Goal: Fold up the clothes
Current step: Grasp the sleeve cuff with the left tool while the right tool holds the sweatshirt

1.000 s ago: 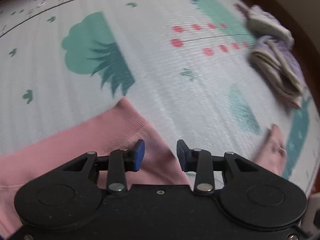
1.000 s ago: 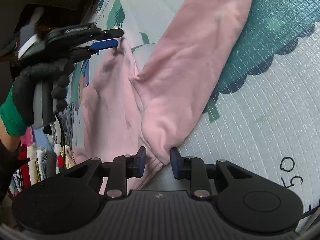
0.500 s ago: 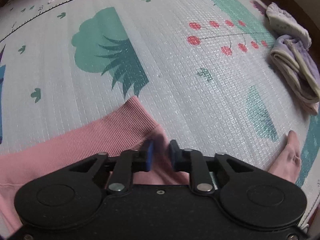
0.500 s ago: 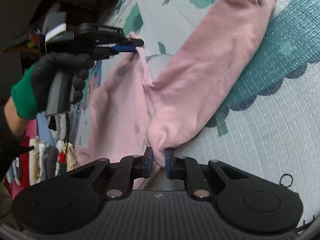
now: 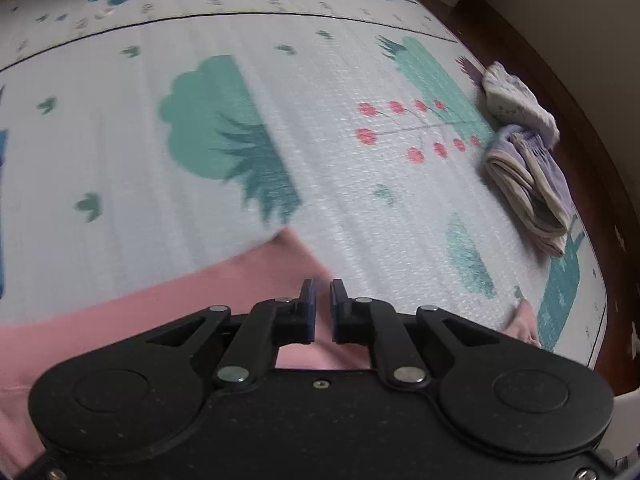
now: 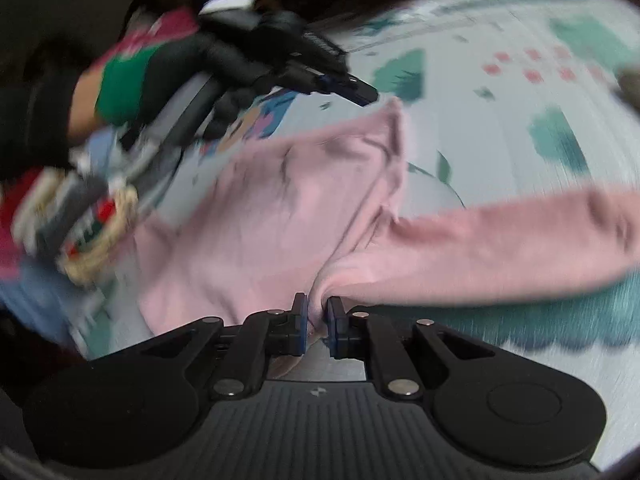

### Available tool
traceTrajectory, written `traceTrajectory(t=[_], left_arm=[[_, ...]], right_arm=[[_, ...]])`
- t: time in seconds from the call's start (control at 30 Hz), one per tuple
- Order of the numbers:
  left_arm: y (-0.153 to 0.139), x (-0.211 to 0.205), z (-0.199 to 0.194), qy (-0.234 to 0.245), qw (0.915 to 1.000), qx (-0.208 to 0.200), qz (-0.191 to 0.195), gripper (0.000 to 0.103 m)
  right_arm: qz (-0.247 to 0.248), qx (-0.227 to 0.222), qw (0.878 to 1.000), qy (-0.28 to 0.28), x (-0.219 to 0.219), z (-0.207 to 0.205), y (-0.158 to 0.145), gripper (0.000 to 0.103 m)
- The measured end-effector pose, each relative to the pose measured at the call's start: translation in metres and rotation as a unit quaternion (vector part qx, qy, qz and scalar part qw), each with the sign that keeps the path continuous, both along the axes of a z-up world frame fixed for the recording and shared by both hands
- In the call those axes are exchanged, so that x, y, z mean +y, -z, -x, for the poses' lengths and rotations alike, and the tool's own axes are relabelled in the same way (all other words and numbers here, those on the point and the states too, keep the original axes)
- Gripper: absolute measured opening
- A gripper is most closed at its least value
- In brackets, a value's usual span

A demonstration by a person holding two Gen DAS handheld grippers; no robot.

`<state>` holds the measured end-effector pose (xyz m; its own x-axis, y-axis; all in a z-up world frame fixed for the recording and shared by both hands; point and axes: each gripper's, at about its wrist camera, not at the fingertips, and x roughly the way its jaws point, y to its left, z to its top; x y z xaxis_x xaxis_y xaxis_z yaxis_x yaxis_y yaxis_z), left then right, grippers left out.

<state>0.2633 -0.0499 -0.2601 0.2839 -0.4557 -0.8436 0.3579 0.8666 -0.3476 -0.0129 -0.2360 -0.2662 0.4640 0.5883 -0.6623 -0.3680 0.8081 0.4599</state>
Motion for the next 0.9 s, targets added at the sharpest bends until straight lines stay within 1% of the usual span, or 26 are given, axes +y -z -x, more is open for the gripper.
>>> traceTrajectory(t=[0.07,0.1,0.13,0.17,0.3,0.33,0.4,0.47,0.5,0.53,0.57,0.6,0.73,0.9], left_arm=[[0.004,0.005,-0.001,0.004,0.9999,0.012,0.008,0.008],[0.006,0.004,-0.001,0.000,0.9998,0.020,0.009,0.013],[0.007,-0.001,0.000,0.002,0.9997,0.023,0.010,0.023],[0.009,-0.006,0.001,0.003,0.9996,0.026,0.012,0.025],[0.015,-0.038,0.000,0.008,0.9994,0.033,0.000,0.025],[0.017,-0.046,-0.001,0.008,0.9994,0.031,-0.010,0.025],[0.022,-0.061,-0.004,-0.001,0.9985,0.024,-0.049,0.025],[0.028,-0.072,-0.007,-0.009,0.9966,0.024,-0.079,0.025],[0.029,-0.077,-0.006,-0.005,0.9955,0.019,-0.093,0.021],[0.028,-0.080,-0.004,0.011,0.9942,0.007,-0.107,0.010],[0.027,-0.084,-0.001,0.026,0.9924,-0.004,-0.120,0.004],[0.025,-0.086,0.001,0.038,0.9909,-0.013,-0.128,0.001],[0.005,-0.069,0.003,0.049,0.9924,-0.024,-0.110,0.001],[-0.017,-0.031,0.008,0.056,0.9960,-0.030,-0.064,0.000]], right_arm=[[0.025,-0.009,0.999,-0.021,0.008,-0.001,-0.001,0.013],[0.036,-0.014,0.999,-0.030,0.012,-0.001,-0.002,0.013],[0.044,-0.019,0.998,-0.038,0.014,0.000,-0.002,0.013],[0.051,-0.023,0.997,-0.046,0.017,0.000,-0.003,0.013],[0.068,-0.032,0.995,-0.065,0.019,0.003,-0.003,0.013],[0.070,-0.034,0.995,-0.067,0.019,0.004,-0.003,0.013],[0.075,-0.042,0.994,-0.073,0.020,0.006,-0.003,0.013],[0.076,-0.048,0.993,-0.078,0.020,0.009,-0.004,0.013],[0.078,-0.053,0.992,-0.081,0.020,0.010,-0.004,0.013],[0.079,-0.057,0.992,-0.083,0.019,0.011,-0.005,0.013],[0.078,-0.060,0.992,-0.084,0.019,0.012,-0.005,0.013],[0.077,-0.063,0.991,-0.084,0.018,0.013,-0.006,0.013],[0.081,-0.089,0.988,-0.099,0.022,0.019,-0.012,0.013],[0.107,-0.125,0.976,-0.142,0.038,0.025,-0.021,0.013]])
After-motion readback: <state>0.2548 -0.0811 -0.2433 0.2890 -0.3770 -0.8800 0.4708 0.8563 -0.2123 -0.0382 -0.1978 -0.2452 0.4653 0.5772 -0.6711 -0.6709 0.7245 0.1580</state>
